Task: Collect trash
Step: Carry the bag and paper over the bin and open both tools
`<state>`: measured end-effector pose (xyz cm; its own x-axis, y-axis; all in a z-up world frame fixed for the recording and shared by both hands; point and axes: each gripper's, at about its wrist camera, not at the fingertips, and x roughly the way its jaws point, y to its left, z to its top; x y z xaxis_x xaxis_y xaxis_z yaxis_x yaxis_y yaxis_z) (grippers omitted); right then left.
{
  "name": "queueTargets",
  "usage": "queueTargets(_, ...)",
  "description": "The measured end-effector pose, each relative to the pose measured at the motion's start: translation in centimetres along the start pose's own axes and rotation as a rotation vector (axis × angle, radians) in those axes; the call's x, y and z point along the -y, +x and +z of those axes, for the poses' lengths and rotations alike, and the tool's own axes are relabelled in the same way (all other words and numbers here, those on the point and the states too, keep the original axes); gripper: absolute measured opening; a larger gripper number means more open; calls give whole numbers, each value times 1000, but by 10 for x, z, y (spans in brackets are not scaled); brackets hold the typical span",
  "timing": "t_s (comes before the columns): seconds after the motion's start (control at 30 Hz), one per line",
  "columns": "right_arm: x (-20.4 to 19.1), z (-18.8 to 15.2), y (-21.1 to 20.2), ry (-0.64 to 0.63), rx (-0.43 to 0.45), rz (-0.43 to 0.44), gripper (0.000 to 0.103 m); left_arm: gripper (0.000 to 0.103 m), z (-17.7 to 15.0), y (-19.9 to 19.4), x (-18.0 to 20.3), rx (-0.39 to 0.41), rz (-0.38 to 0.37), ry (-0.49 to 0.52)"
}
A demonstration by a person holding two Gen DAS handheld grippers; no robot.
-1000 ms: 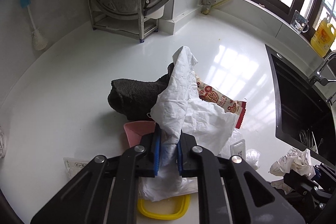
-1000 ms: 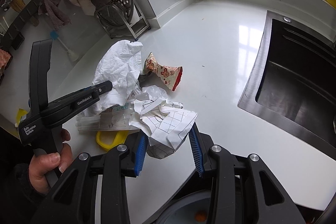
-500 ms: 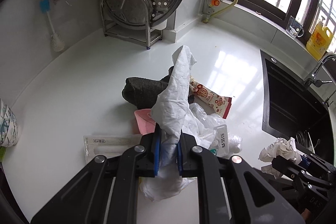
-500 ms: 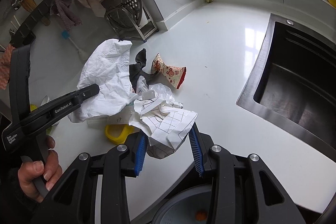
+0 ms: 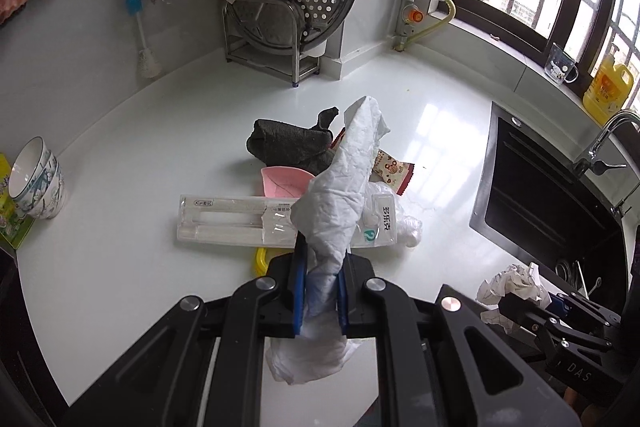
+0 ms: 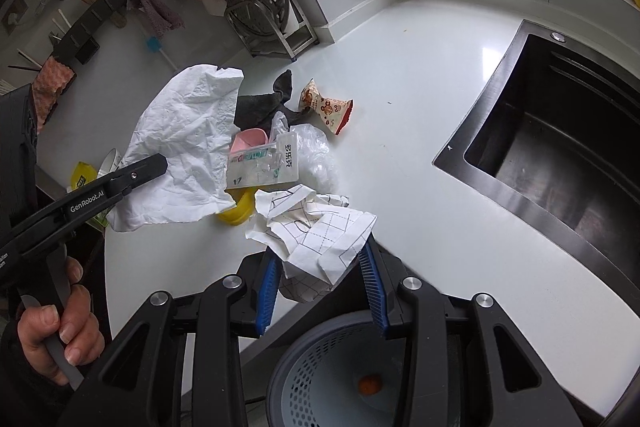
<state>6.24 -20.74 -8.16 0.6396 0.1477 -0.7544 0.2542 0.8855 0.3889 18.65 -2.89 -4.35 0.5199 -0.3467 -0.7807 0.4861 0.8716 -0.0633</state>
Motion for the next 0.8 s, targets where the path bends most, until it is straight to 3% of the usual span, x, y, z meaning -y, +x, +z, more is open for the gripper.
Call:
queueTargets(0.3, 24, -28, -26, -49, -49, 28, 37, 13, -51, -37, 34, -10, 35, -41)
queueTargets(0.8, 55, -90, -36, -127, -191, 56, 37, 13, -158, -44, 88, -152, 52, -123)
